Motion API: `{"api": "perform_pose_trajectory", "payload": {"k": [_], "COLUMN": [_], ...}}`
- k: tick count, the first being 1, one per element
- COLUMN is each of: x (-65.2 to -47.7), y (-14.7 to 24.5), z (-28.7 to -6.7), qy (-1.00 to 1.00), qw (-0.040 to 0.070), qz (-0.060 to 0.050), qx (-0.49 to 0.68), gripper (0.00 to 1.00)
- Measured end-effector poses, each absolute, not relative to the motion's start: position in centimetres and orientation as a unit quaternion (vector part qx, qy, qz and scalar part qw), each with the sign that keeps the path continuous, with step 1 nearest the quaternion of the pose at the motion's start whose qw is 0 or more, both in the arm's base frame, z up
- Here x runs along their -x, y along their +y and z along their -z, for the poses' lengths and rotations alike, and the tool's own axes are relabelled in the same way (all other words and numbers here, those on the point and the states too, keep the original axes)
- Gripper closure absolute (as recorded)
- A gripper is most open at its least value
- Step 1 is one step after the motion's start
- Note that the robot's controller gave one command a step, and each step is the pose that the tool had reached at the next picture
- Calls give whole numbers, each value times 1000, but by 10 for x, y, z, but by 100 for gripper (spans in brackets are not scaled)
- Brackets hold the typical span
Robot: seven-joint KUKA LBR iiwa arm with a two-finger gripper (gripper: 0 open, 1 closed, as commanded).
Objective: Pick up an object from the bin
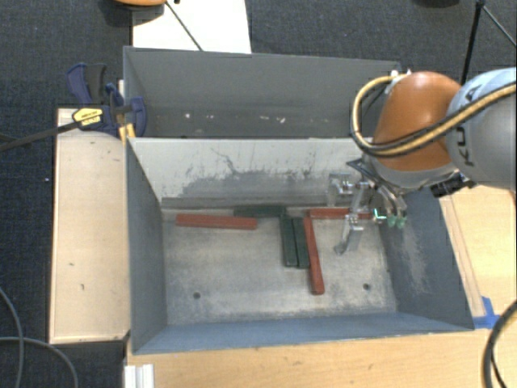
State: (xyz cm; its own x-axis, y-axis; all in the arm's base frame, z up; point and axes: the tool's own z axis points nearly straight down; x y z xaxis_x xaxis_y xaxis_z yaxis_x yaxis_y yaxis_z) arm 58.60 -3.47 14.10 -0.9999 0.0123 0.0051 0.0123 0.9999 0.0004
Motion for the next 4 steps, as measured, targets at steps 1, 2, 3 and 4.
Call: {"api": "perform_pose_trajectory", "payload": {"k": [1, 2, 3, 4], "x": [-588, -588, -590, -578], "y": [-35, -21, 0, 45], "z": [-146, -134, -114, -77], "qy": [-1000, -999, -989, -974], "qw": [-1, -3, -1, -2], "qz": [0, -1, 1, 0], "qx": [6, -38, -150, -226], "gripper": [0, 0, 0, 0]}}
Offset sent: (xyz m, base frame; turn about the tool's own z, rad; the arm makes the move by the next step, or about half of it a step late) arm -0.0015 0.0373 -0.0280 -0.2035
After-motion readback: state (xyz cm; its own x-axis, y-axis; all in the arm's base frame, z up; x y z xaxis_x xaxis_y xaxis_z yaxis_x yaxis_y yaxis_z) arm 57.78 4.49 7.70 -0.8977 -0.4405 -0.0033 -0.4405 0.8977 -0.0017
